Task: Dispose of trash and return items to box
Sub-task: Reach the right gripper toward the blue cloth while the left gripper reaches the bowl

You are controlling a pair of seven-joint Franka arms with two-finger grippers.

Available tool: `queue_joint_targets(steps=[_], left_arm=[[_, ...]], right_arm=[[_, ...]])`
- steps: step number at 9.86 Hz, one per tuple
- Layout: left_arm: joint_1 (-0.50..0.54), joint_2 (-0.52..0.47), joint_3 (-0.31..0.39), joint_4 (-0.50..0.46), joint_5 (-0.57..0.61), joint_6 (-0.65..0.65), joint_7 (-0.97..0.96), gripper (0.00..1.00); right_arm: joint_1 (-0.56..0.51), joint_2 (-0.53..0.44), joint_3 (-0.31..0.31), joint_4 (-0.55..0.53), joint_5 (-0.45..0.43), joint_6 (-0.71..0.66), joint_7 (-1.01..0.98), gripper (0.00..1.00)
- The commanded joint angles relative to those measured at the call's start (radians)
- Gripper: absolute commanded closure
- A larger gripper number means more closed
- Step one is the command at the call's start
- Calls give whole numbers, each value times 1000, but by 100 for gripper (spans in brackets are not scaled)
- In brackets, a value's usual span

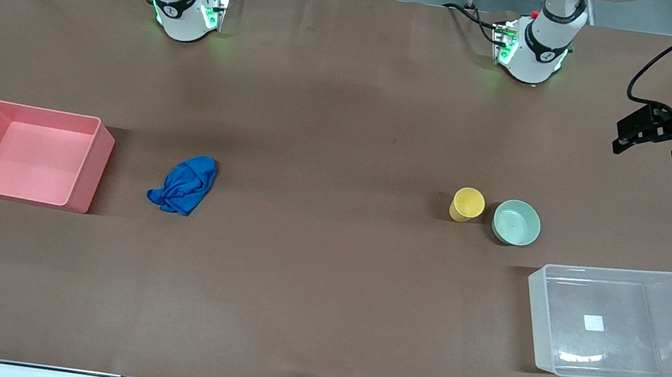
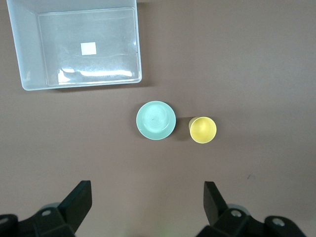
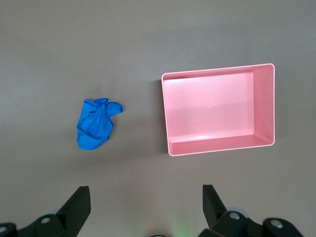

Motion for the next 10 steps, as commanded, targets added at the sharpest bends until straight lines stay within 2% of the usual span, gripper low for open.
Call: queue_joint_targets(steps=[1,5,6,7,8,9,10], left_arm=[[2,16,0,-24,19,10,12,0],[4,30,0,-22,17,33,12,0],[5,34,0,-24,16,46,15,0],[5,39,0,-36,16,68,15,0],[5,51,-2,-56,16,85,15,0],[4,56,0,-92,17,114,15,1],[4,50,-2,-178,16,188,15,2]], right_arm=[[-11,2,6,13,16,-13,-12,0],[-9,2,5,8,16,-13,-13,0],[1,2,8,-27,16,-7,-13,0],[6,9,32,-55,16,15,-10,0],[-3,34,96,-94,16,59,2,0],[7,69,133,-151,14,138,45,0],[10,109,191,-223,7,249,120,0]])
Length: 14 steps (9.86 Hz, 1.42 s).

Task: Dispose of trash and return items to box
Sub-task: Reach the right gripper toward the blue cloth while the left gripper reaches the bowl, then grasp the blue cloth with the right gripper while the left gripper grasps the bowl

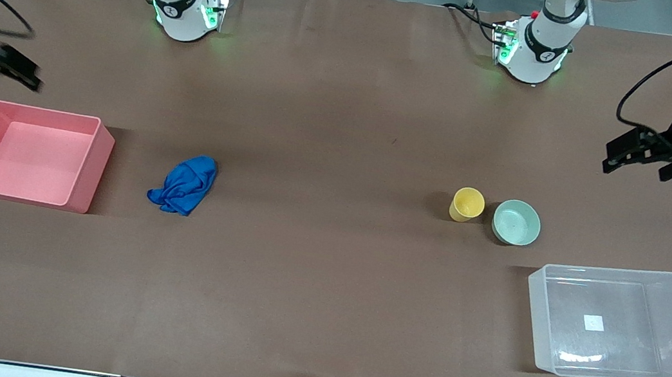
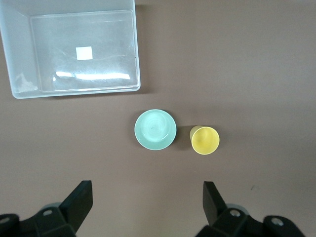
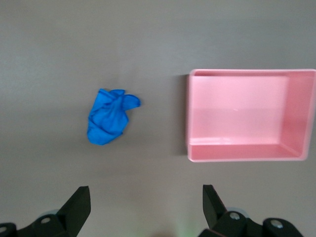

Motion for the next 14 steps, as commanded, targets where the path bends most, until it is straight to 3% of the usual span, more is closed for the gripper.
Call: queue_joint_targets(steps=[1,4,6,8,11,12,13,14], left_arm=[[1,-3,-3,-199,14,160,14,2],[7,7,-4,-472,12,470,15,2],[26,77,-3,-595,15,677,52,2],[76,174,-4,-626,15,797,115,3],[76,286,-4,-631,17,904,129,3],[75,306,-4,-637,17,926,129,3],[75,329,-4,-637,17,954,129,3],[75,357,-4,-637,17,981,130,4]], right_arm=[[1,98,91,-150,-8,215,150,0],[41,238,112,-338,-49,551,282,0],[41,292,111,-490,-123,801,310,0],[44,358,111,-537,-126,937,356,0],[39,392,111,-564,-183,1001,358,0],[42,392,111,-580,-184,1029,364,6],[42,403,111,-581,-184,1056,399,20],[35,404,111,-581,-184,1060,402,48]])
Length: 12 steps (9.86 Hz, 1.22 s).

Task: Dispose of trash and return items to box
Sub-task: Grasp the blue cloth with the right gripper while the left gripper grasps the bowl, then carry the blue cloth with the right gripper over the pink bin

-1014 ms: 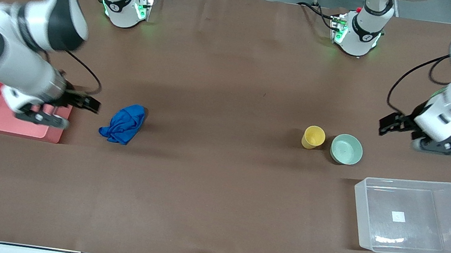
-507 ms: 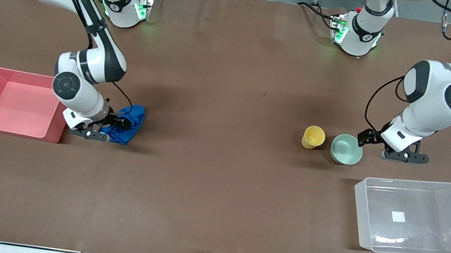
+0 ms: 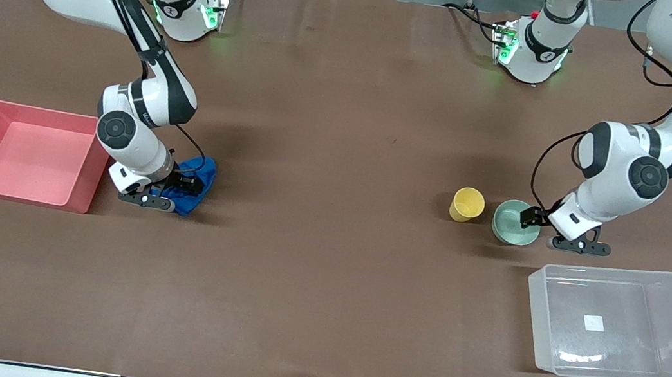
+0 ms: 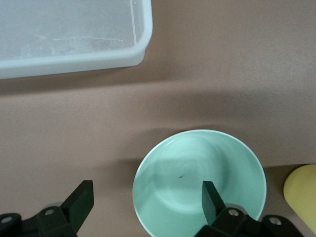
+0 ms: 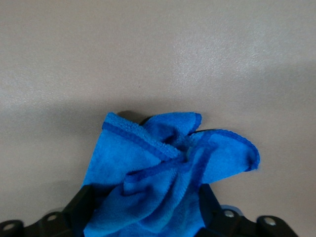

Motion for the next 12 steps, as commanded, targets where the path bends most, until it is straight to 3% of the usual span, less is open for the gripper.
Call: queue_joint_targets(steps=[1,2,3,5,6,7,8,10,12], left_arm=[[2,77,-1,-8,15,77,7,9],[2,92,-1,-8,15,85,7,24],[2,96,-1,-8,15,85,7,32],[1,97,-1,-8,15,85,7,38],[-1,99,-1,-8,15,86,7,53],[1,99,-3,-8,15,86,7,80],[-1,99,-3,-8,15,86,7,95],[-1,96,-4,-5,15,86,12,97],[-3,86,-6,-3,17,80,12,97]], right_arm=[[-14,-7,5,-21,-27,27,45,79],[-18,-7,5,-20,-25,24,81,99],[-18,-7,5,-15,-27,16,95,100],[-16,-38,8,21,-25,-93,103,100],[-16,-89,12,63,-22,-213,97,100],[-13,-117,18,134,-15,-361,91,100],[-11,-137,25,222,-10,-522,88,100],[-27,-206,10,383,72,-802,-57,100],[-44,-233,-94,500,80,-979,-267,100]])
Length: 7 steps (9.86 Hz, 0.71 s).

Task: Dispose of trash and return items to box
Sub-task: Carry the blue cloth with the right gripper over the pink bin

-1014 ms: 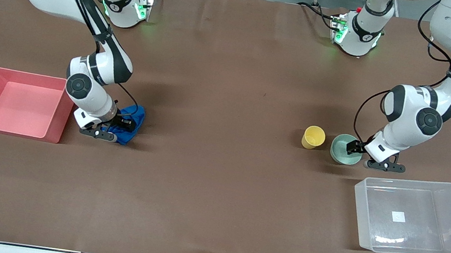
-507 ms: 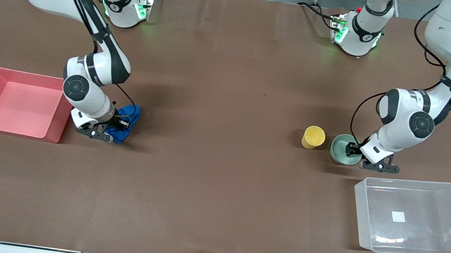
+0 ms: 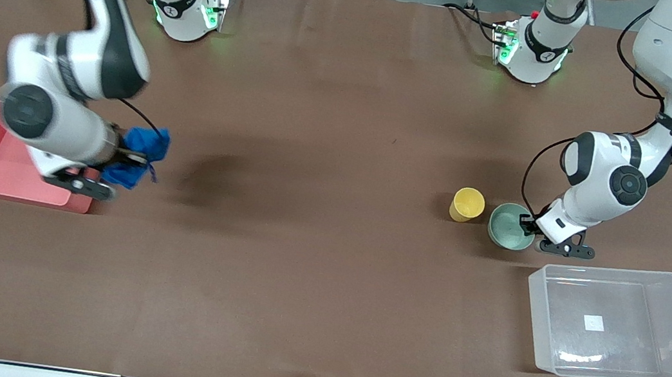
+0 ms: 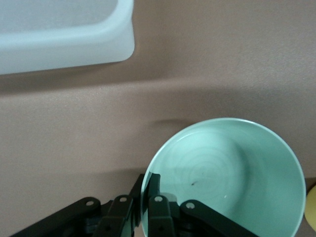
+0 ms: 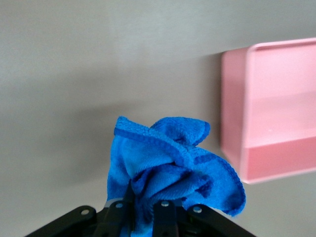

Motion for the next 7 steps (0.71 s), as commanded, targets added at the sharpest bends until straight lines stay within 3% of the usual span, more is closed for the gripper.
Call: queue_joint_targets(steps=[1,4,6,7], left_arm=[[-1,17,-2,-3,17,11,13,97],[0,6,-2,8,17,11,20,97],[3,-4,-2,58,15,-12,51,98],[5,-4,-2,127,15,-82,52,99]], right_arm=[[-24,-16,-136,56,22,-70,-272,100],[-29,-10,-324,26,-11,61,-598,100],[-32,3,-399,-103,-11,292,-698,99],[-32,3,-421,-207,-11,444,-720,98]])
